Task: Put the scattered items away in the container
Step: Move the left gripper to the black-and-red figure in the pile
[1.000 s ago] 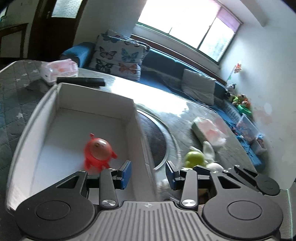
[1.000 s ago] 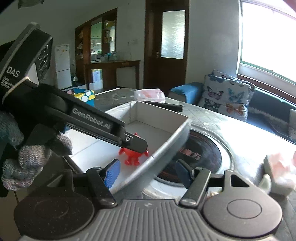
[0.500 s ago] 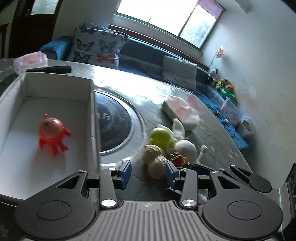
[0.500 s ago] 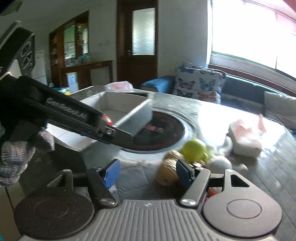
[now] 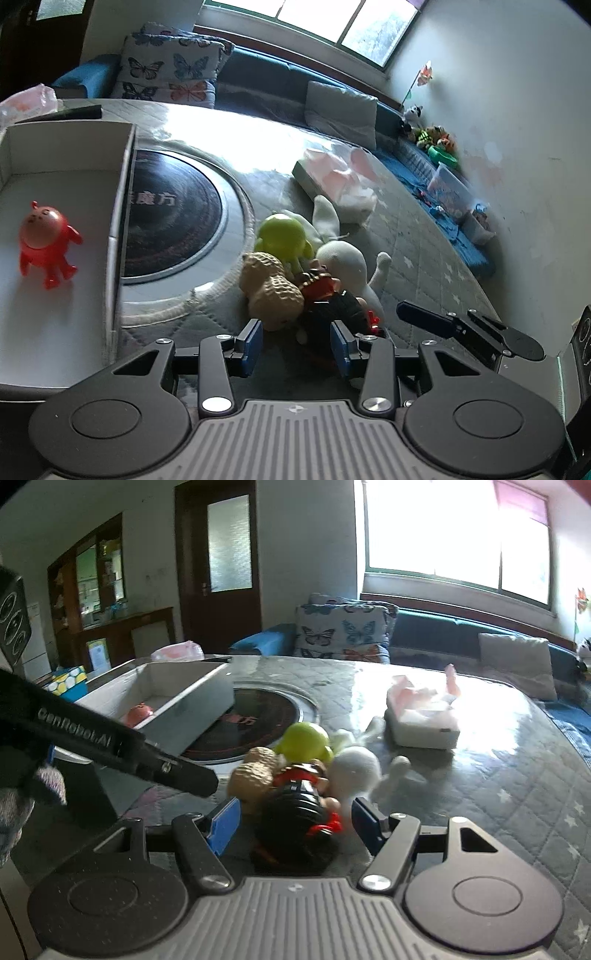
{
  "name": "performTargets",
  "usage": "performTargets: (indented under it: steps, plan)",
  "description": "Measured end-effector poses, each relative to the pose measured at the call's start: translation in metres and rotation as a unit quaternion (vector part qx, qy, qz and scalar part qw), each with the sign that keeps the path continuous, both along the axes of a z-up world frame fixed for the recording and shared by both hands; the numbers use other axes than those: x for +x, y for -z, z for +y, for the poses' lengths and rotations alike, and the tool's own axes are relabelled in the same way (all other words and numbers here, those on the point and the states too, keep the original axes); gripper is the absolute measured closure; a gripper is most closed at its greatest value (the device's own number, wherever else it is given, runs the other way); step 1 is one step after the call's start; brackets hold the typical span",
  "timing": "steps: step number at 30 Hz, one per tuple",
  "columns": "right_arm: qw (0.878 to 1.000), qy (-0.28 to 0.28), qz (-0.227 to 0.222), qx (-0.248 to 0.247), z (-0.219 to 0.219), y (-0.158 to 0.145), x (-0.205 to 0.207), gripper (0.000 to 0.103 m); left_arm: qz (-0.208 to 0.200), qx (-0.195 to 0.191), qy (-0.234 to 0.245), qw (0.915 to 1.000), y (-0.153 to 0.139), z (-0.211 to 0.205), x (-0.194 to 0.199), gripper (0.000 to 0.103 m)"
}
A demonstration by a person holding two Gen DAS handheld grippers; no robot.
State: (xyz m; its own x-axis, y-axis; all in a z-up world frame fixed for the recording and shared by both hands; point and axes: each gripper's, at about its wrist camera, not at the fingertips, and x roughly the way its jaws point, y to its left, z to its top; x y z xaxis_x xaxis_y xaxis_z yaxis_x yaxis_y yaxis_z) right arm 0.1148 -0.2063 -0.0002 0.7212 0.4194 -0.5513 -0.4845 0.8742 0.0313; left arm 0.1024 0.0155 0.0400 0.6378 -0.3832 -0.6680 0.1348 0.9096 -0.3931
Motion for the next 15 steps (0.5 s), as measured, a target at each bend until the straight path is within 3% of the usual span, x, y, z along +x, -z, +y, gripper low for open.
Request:
performTargets:
  steps: [15]
  plan:
    - [0.999,-0.046,-0.003,-0.027,0.016,0.011,0.013,0.037,0.008,-0.004,-0.019,0.9998,0.001,0.005,0.006,0.060]
